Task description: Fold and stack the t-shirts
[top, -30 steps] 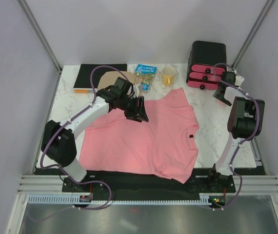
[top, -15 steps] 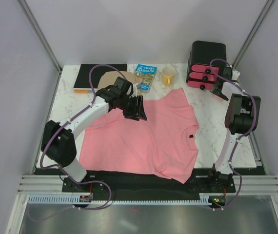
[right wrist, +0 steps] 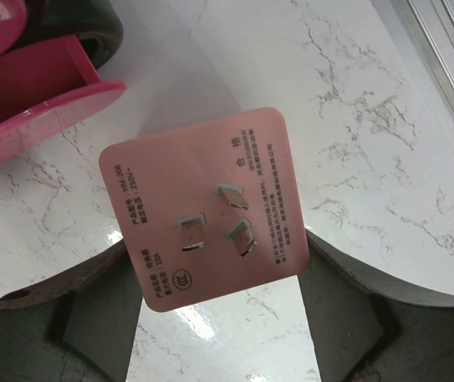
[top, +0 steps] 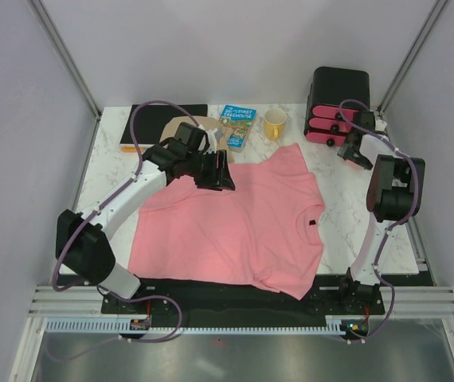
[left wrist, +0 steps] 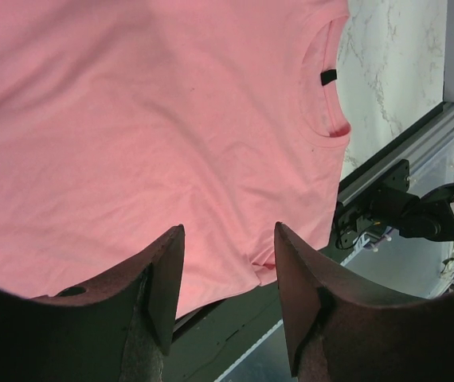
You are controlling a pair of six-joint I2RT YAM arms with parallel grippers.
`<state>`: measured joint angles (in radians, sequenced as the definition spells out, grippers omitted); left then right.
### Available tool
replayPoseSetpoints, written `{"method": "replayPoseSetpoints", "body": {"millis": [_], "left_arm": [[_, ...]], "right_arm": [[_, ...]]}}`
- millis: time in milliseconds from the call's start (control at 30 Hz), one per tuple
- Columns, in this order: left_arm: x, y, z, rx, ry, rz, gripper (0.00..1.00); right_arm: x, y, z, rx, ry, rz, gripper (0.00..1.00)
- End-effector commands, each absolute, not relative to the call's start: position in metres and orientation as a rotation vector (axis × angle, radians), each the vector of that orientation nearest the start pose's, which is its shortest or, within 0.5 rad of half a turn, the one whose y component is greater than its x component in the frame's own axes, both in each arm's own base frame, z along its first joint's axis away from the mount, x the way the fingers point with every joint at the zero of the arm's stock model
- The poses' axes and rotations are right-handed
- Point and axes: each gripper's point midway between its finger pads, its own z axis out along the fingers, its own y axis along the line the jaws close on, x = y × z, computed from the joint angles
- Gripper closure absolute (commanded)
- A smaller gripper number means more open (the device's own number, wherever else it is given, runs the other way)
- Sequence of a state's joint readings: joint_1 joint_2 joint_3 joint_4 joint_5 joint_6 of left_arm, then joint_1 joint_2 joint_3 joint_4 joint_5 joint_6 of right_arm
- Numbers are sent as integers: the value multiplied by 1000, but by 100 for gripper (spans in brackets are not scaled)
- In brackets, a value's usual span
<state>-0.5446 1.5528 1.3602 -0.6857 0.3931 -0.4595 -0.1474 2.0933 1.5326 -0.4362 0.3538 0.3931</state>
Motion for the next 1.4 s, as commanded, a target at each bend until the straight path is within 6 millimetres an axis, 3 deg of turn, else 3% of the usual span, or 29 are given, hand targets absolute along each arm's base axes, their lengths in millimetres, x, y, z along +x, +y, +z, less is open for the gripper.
{"method": "replayPoseSetpoints", "body": {"millis": [0,67,233,433,533,667,733,833,1000,1167,1367], "left_arm": [[280,-261,195,262,2545,-872,43],[278,-258,196,256,2543,-867,44],[284,-250,196,213,2533,-816,44],[309,-230,203,61,2493,-710,43],[321,-217,208,-12,2468,-665,43],[323,-193,209,-133,2453,-645,43],[317,-184,203,-150,2465,-637,43],[308,-167,195,-184,2479,-594,42],[310,-137,182,-310,2485,-515,42],[331,-114,171,-379,2502,-403,41],[349,-79,169,-553,2465,-320,38]], "right_arm": [[488,-118,69,782,2326,-345,19],[488,-118,76,781,2311,-340,18],[485,-114,120,738,2218,-290,16],[454,-92,153,709,2212,-168,15],[426,-75,164,695,2208,-90,15],[381,-43,168,621,2242,9,17],[367,-21,167,537,2287,47,18],[361,2,169,421,2324,98,19],[380,23,167,274,2338,98,17],[429,33,138,268,2360,129,17],[481,41,129,268,2340,105,17]]}}
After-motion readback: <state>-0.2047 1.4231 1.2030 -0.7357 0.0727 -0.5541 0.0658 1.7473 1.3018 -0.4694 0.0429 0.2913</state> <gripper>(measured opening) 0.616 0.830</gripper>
